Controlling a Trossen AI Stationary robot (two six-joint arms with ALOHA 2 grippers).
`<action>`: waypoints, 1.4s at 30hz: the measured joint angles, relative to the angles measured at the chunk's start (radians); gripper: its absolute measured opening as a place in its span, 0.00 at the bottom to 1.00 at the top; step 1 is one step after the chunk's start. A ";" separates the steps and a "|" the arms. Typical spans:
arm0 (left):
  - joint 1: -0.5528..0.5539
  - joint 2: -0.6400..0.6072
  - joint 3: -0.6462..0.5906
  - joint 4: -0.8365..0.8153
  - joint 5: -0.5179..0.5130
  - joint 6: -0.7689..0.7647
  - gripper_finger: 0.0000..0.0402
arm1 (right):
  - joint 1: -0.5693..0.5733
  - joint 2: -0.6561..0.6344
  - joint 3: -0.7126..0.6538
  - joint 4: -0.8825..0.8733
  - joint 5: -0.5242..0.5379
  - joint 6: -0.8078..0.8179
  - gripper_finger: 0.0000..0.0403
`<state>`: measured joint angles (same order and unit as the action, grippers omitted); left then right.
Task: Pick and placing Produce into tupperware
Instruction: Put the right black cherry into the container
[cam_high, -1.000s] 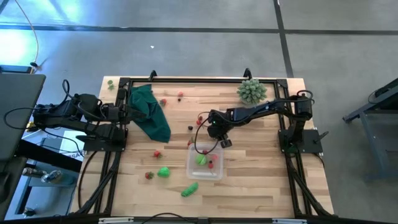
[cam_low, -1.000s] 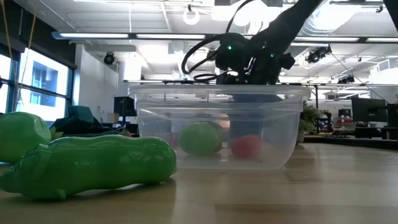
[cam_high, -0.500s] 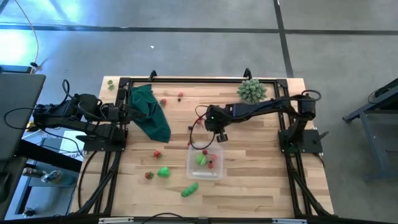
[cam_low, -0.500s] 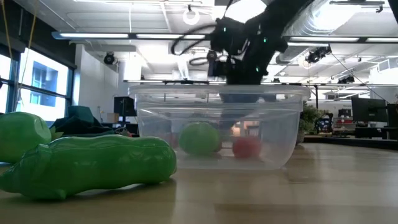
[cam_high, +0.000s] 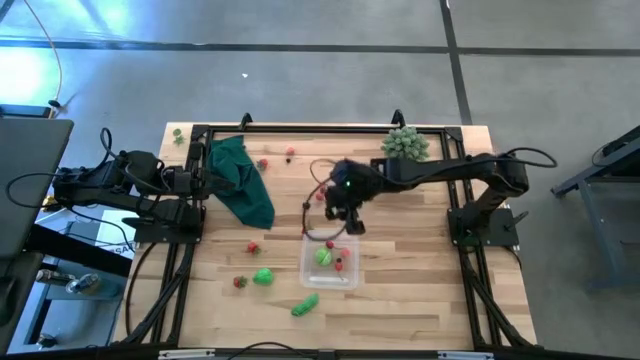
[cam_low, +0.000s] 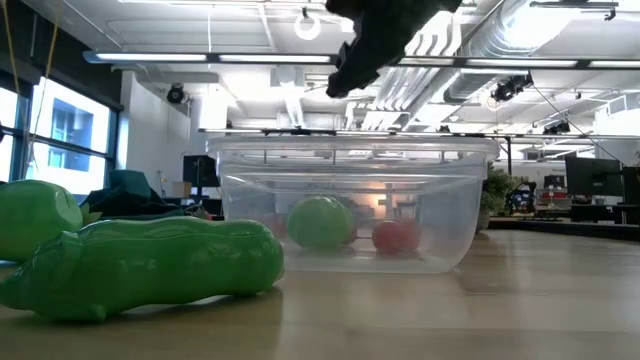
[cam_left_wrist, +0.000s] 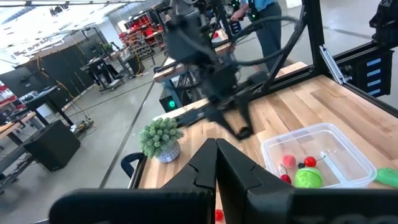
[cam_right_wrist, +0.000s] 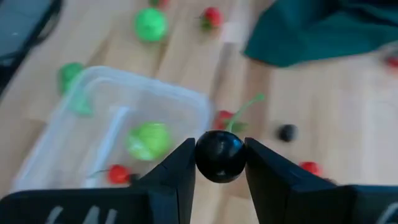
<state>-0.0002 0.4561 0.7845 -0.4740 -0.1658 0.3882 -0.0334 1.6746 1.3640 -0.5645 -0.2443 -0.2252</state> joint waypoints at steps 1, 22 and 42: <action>0.000 0.000 0.000 0.000 0.000 0.000 0.00 | 0.017 0.005 -0.003 0.002 0.000 0.007 0.27; 0.000 0.000 0.000 0.000 0.000 0.000 0.00 | 0.137 0.183 -0.087 -0.032 0.046 0.035 0.27; 0.000 0.000 0.000 0.000 0.000 0.000 0.00 | 0.070 0.202 -0.086 -0.244 0.176 0.016 0.27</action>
<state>-0.0005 0.4561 0.7845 -0.4743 -0.1658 0.3882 0.0361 1.8767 1.2778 -0.8084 -0.0684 -0.2093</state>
